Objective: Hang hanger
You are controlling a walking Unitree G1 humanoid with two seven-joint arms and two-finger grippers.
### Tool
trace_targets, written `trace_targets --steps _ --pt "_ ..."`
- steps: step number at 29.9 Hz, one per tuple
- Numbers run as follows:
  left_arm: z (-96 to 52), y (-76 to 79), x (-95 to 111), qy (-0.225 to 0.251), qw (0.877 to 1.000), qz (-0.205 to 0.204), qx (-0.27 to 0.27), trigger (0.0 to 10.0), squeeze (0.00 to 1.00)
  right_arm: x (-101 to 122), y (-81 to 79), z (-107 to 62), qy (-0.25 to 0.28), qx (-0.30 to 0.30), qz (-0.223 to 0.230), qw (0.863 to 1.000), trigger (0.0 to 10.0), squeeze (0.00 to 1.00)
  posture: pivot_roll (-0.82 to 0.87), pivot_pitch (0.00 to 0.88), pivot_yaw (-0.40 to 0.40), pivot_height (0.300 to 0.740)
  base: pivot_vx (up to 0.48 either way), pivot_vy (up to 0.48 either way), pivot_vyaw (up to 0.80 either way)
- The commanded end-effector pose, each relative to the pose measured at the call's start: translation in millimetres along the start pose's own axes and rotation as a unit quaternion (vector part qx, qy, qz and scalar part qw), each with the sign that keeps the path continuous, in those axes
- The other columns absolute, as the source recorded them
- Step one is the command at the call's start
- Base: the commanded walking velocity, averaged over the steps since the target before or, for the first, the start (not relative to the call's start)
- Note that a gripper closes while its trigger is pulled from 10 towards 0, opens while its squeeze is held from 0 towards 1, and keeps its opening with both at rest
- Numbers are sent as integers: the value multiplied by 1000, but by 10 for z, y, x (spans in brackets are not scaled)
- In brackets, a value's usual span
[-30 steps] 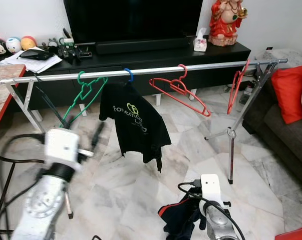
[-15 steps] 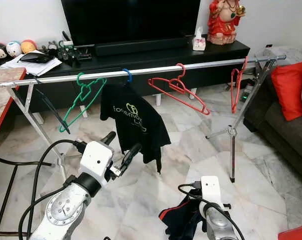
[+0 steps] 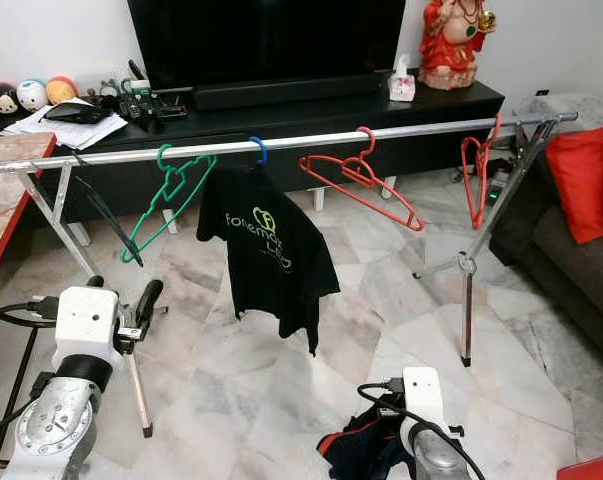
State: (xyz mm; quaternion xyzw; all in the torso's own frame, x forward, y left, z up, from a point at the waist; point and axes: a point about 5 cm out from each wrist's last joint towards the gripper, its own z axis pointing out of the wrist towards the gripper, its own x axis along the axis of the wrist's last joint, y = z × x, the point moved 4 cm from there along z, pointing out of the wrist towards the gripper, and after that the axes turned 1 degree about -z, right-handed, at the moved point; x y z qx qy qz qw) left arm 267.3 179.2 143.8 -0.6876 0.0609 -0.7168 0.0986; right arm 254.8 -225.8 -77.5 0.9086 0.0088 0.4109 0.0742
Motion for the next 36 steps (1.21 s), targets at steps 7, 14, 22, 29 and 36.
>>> trace_targets --steps 7,14,22,29,36 --pt "12 -25 -43 -6 1000 -4 15 10000 0 -59 40 -16 -11 11 -12 1000 10000 0 -30 0 -7 740 142 0 0" --pt "33 -29 -36 -4 1000 -8 17 10000 0 -128 29 -32 -23 16 -10 1000 10000 0 -33 0 -2 740 308 0 534" --pt "47 -28 -28 -1 1000 -15 18 10000 0 -175 -36 -42 -32 38 -28 998 10000 0 -39 0 -1 740 350 0 0" --pt "54 -32 -21 2 1000 -20 18 10000 0 -187 -89 -47 -33 53 -37 997 10000 0 -41 0 0 740 358 0 533" --pt "72 -16 -14 5 1000 -21 14 10000 0 -220 -100 -53 -40 53 -28 997 10000 0 -43 0 3 740 359 0 0"
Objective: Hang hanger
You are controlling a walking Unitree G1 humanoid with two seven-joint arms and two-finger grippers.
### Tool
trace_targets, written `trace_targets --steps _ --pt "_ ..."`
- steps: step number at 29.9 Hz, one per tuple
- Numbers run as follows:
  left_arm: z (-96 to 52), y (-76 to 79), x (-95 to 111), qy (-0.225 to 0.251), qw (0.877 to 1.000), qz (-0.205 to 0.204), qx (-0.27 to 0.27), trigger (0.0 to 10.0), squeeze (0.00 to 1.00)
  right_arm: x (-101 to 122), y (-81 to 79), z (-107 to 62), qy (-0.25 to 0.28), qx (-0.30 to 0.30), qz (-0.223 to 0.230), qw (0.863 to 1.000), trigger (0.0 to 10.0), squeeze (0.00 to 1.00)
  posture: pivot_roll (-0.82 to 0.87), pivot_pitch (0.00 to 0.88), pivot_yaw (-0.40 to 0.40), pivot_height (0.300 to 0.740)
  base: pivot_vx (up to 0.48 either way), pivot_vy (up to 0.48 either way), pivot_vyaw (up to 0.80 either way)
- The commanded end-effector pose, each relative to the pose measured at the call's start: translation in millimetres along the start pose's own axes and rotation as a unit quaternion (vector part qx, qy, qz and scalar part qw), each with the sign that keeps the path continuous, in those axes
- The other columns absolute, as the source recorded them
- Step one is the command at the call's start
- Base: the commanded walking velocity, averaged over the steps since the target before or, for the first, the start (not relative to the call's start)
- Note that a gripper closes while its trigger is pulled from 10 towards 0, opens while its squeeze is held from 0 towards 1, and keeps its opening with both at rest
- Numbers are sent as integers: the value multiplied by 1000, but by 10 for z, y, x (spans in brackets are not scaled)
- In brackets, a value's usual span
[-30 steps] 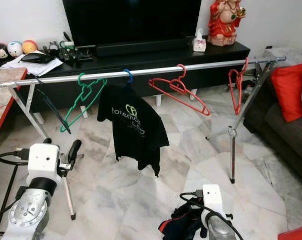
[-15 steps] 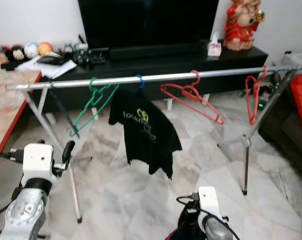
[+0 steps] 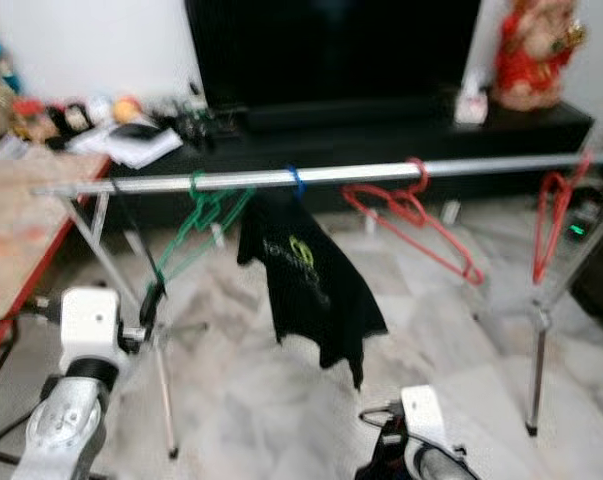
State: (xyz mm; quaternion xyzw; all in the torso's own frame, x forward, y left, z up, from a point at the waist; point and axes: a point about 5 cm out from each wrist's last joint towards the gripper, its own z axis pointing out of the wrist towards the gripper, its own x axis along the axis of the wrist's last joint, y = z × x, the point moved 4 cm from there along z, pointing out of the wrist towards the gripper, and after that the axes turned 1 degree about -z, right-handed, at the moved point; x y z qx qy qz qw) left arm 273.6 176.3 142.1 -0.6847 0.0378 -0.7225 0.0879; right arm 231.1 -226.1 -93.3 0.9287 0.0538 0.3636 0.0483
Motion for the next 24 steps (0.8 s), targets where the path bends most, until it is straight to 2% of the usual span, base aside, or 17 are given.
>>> trace_targets --steps 1,13,24 --pt "13 -50 1 1 1000 3 4 10000 0 59 -85 22 8 9 5 1000 10000 0 -43 0 3 740 356 0 0" --pt "11 -39 8 4 1000 3 -2 10000 0 3 -108 14 0 7 14 1000 10000 0 -37 0 0 740 320 0 0" --pt "5 60 57 17 999 -5 -26 10000 0 -60 -99 1 -10 4 13 1000 10000 0 -34 0 -1 740 0 0 0"
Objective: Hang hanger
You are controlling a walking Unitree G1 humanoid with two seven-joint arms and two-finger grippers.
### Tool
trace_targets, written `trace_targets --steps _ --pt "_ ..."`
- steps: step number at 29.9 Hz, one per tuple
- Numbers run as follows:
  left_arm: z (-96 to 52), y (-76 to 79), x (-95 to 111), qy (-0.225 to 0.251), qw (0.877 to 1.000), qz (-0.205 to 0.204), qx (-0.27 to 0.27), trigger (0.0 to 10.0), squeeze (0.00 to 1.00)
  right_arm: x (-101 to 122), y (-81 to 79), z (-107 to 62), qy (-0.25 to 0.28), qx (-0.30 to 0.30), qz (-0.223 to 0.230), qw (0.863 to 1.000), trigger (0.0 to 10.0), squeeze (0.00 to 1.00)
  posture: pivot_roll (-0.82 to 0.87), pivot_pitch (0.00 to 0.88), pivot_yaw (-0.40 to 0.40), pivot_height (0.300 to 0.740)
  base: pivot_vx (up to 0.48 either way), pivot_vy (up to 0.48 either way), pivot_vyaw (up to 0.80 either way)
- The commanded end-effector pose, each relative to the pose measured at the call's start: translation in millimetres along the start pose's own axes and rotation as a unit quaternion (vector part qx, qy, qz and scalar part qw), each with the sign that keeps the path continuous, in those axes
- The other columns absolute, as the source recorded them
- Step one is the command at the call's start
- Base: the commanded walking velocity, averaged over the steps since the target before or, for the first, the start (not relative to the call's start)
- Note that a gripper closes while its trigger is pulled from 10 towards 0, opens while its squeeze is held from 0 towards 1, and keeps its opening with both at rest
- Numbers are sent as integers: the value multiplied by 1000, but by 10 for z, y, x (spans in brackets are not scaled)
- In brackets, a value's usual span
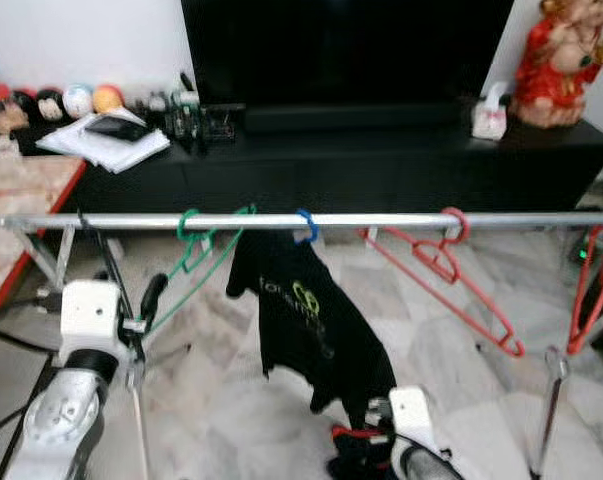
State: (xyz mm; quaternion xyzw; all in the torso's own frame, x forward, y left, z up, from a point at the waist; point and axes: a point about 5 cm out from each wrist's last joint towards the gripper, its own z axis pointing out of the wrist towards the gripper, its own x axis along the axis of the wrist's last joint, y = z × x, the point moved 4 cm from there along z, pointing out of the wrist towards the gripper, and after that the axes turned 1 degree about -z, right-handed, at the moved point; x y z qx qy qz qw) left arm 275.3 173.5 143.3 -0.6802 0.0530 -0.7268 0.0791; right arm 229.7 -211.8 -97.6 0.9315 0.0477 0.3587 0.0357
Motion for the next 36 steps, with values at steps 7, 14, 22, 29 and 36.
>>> trace_targets --steps 7,14,22,29,36 --pt "-10 64 60 12 1000 -20 -15 10000 0 -31 73 -15 -3 -13 8 1000 10000 0 -35 0 -2 740 0 0 0" --pt "-12 67 64 13 1000 -23 -15 10000 0 -15 59 -11 2 -14 10 1000 10000 0 -35 0 -3 740 0 0 0" --pt "-8 69 71 14 999 -26 -16 10000 0 -15 63 -11 2 -18 20 1000 10000 0 -33 0 -3 740 0 0 -50" --pt "-12 91 72 13 999 -30 -22 10000 0 -3 59 -10 6 -19 17 1000 10000 0 -32 0 -1 740 0 0 -494" --pt "-11 97 72 13 999 -31 -24 10000 0 1 52 -10 9 -19 18 1000 10000 0 -30 0 -1 740 0 0 0"
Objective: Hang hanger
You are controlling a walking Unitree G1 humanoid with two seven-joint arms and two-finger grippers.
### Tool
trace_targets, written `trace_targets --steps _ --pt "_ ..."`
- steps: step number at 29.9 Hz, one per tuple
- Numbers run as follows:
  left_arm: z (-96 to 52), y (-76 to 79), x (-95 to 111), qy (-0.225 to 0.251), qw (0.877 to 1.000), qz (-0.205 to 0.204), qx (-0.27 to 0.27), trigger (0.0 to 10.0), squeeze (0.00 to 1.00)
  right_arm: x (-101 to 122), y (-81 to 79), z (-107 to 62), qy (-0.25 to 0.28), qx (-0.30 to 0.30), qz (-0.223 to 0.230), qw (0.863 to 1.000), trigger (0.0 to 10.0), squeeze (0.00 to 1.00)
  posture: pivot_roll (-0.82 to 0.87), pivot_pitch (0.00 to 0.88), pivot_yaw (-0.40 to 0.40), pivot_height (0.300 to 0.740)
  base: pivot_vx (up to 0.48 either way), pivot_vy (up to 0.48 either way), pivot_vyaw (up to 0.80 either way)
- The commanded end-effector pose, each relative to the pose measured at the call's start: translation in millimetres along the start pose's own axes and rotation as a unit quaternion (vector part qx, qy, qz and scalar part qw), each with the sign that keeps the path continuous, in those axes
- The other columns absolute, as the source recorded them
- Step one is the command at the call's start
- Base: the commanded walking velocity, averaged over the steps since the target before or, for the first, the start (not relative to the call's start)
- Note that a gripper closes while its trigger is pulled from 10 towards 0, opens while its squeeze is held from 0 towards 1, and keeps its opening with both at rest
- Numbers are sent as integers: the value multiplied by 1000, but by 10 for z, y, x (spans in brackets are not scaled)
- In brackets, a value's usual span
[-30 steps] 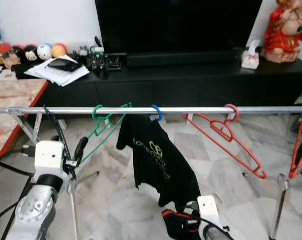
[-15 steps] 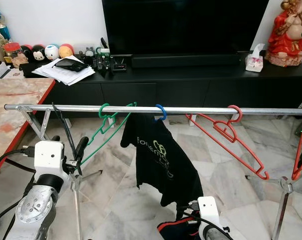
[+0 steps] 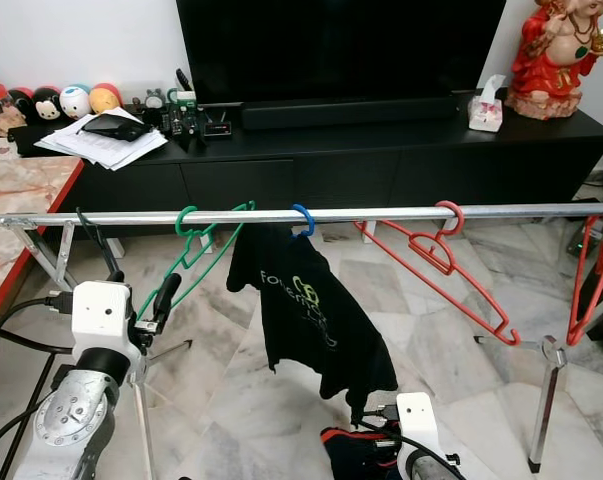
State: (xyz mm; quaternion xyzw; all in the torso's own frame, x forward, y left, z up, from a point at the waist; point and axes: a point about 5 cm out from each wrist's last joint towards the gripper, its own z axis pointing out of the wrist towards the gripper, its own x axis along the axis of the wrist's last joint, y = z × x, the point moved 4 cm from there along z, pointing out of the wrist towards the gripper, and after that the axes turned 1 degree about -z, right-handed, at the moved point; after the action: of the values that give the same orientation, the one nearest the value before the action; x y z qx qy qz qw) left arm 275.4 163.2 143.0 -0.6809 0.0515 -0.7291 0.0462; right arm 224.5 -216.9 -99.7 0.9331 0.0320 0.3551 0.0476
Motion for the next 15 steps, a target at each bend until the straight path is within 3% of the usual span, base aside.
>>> trace_targets --steps 1,5,7,12,15 --pt "-9 4 54 10 1000 -6 -5 10000 0 87 36 12 14 -8 1 1000 10000 0 -31 0 0 740 0 0 0" --pt "-9 7 54 10 1000 -6 -6 10000 0 99 49 14 15 -11 -2 1000 10000 0 -31 0 0 740 0 0 0" --pt "-5 16 58 11 1000 -7 -8 10000 0 117 59 19 16 -11 7 1000 10000 0 -31 0 0 740 0 274 0" --pt "-4 22 64 12 1000 -8 -8 10000 0 138 74 20 19 -14 12 1000 10000 0 -31 0 0 740 0 309 -582" --pt "-1 29 65 12 1000 -9 -9 10000 0 147 79 22 20 -15 7 1000 10000 0 -28 0 -2 740 0 310 0"
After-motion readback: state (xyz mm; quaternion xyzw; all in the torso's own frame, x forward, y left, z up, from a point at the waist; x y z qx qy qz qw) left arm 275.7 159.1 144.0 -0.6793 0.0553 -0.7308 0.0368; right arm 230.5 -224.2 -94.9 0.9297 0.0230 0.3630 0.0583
